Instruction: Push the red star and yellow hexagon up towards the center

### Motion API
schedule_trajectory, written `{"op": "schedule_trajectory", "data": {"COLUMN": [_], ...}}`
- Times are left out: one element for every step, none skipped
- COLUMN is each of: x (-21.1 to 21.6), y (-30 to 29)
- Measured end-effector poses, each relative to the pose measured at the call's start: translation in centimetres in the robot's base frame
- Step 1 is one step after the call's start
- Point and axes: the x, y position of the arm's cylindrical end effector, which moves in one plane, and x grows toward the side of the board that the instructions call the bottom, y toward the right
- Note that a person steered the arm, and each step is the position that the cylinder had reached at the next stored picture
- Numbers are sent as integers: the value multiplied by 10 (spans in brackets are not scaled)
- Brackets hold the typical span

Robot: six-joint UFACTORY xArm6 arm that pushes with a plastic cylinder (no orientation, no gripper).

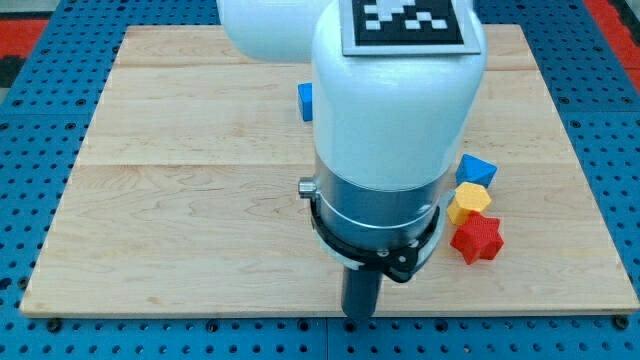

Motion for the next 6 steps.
{"op": "schedule_trajectory", "data": {"x": [0, -9, -48, -74, -86, -73], "y": [102, 140, 129, 117, 98, 119]}}
